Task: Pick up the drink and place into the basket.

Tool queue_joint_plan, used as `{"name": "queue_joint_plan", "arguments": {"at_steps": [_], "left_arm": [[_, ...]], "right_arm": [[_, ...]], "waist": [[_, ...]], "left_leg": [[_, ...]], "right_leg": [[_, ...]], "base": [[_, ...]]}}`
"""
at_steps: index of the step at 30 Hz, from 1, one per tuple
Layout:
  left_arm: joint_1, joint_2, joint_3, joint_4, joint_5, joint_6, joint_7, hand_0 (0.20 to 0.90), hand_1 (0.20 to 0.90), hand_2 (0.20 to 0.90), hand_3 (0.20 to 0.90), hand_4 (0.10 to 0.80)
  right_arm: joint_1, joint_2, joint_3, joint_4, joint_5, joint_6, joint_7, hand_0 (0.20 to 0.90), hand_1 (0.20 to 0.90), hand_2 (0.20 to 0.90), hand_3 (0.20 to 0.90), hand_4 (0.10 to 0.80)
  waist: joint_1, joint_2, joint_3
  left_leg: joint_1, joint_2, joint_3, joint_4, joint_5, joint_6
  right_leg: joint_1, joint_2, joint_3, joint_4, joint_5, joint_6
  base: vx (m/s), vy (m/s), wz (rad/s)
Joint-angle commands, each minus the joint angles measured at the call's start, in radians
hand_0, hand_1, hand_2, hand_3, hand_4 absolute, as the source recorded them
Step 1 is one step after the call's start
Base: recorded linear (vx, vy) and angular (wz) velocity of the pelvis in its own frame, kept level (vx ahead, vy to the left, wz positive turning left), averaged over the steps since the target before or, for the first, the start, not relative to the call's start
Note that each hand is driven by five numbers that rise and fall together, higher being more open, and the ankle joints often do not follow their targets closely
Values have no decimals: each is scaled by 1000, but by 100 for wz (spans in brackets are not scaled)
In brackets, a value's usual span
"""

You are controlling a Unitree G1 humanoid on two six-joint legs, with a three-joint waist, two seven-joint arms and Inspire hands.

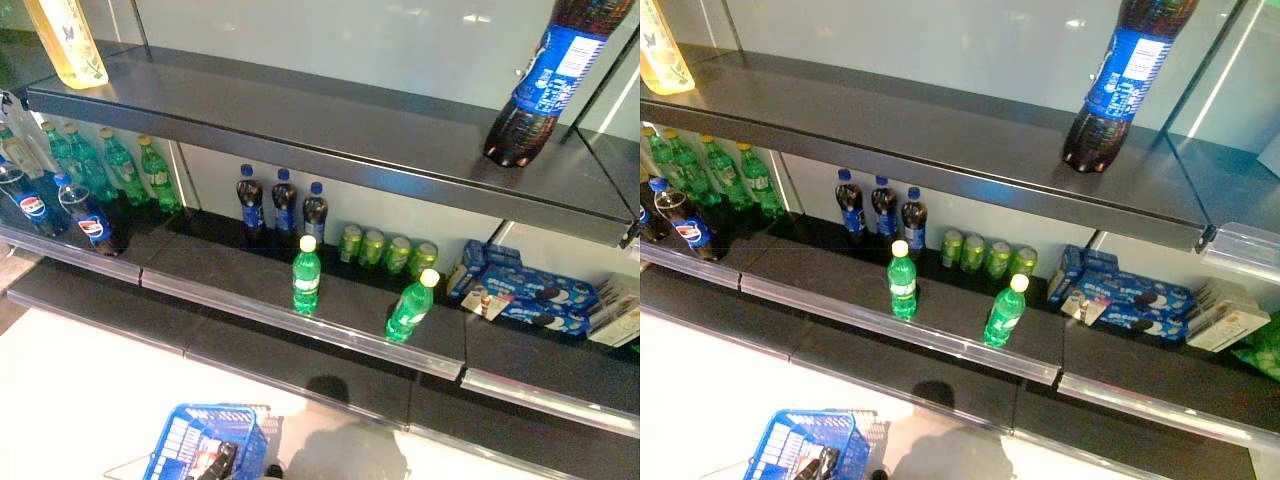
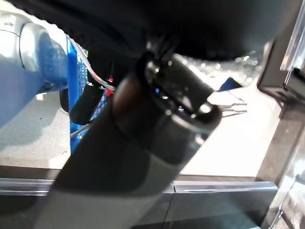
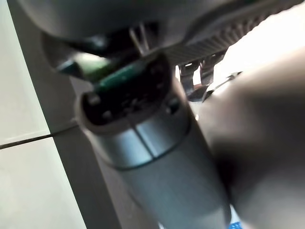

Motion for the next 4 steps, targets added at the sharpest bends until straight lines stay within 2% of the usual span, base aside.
{"name": "queue_joint_plan", "arguments": {"at_steps": [1,4], "left_arm": [[-100,6,2,-61,-15,-170,-41,300,300,300,200,100],[-103,2,-10,-57,-15,-169,-38,300,300,300,200,100]], "right_arm": [[12,-56,-5,54,1,31,-37,900,900,900,900,800],[6,-59,-10,58,14,26,-37,900,900,900,900,800]], "waist": [[20,61,12],[22,58,12]], "left_leg": [[-6,9,47,4,-27,-22],[-4,8,42,4,-30,-20]], "right_leg": [[-12,-10,-49,29,9,3],[-13,-10,-50,33,7,3]], "base": [[0,0,0],[0,0,0]]}}
